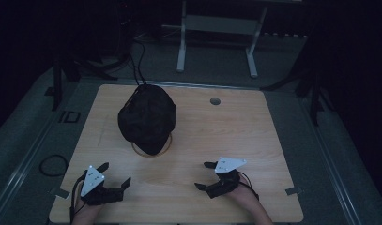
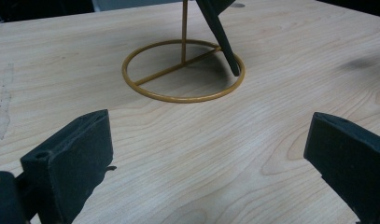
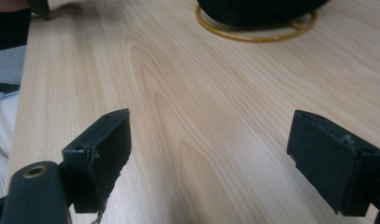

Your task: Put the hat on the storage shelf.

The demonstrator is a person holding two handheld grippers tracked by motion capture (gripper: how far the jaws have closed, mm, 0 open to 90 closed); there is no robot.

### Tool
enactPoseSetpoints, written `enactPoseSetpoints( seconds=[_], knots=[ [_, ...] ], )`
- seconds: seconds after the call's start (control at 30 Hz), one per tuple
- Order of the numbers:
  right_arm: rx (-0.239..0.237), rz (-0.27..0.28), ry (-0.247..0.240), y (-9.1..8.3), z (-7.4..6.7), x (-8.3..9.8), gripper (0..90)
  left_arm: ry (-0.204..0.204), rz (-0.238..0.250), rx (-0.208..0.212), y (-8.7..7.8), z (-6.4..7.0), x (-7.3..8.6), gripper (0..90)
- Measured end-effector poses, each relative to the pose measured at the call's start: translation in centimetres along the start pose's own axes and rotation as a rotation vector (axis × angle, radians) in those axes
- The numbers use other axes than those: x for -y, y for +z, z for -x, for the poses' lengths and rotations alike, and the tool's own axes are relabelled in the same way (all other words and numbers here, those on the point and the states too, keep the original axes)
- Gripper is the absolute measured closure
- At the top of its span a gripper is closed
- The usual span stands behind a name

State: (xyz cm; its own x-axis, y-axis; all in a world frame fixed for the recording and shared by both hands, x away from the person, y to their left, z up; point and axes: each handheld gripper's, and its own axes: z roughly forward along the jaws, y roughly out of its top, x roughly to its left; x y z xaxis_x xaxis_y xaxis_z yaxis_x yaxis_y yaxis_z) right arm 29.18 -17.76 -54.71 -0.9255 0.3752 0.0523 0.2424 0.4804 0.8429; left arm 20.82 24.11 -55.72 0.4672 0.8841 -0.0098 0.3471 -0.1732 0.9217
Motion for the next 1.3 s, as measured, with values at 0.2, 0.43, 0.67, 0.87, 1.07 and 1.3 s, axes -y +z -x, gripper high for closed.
enactPoseSetpoints(
  seconds=[0.2, 0.43, 0.67, 0.87, 1.07, 1.3],
  knots=[
    [0.029, -0.005, 0.018, -1.1, 0.2, 1.2, 13.6, 0.0, -0.005, 0.002, 0.0, 0.0, 0.0, 1.8],
    [0.107, -0.014, 0.004, -2.8, 0.2, 2.0, 13.7, 0.002, -0.007, -0.002, 0.0, 0.0, 0.1, 1.8],
    [0.13, -0.003, 0.053, -4.2, 0.8, 3.1, 13.6, 0.007, -0.013, 0.002, 0.1, 0.1, 0.1, 1.8],
    [0.149, 0.006, 0.07, -5.1, 1.6, 3.8, 13.6, 0.009, -0.018, 0.013, 0.2, 0.3, 0.2, 1.8],
    [0.153, 0.01, 0.076, -4.9, 1.7, 3.9, 13.7, 0.011, -0.018, 0.019, 0.5, 0.4, 0.1, 1.8],
    [0.161, 0.001, 0.072, -4.7, 1.7, 4.0, 13.7, 0.004, -0.02, 0.024, 0.5, 0.4, 0.2, 1.8]
  ],
)
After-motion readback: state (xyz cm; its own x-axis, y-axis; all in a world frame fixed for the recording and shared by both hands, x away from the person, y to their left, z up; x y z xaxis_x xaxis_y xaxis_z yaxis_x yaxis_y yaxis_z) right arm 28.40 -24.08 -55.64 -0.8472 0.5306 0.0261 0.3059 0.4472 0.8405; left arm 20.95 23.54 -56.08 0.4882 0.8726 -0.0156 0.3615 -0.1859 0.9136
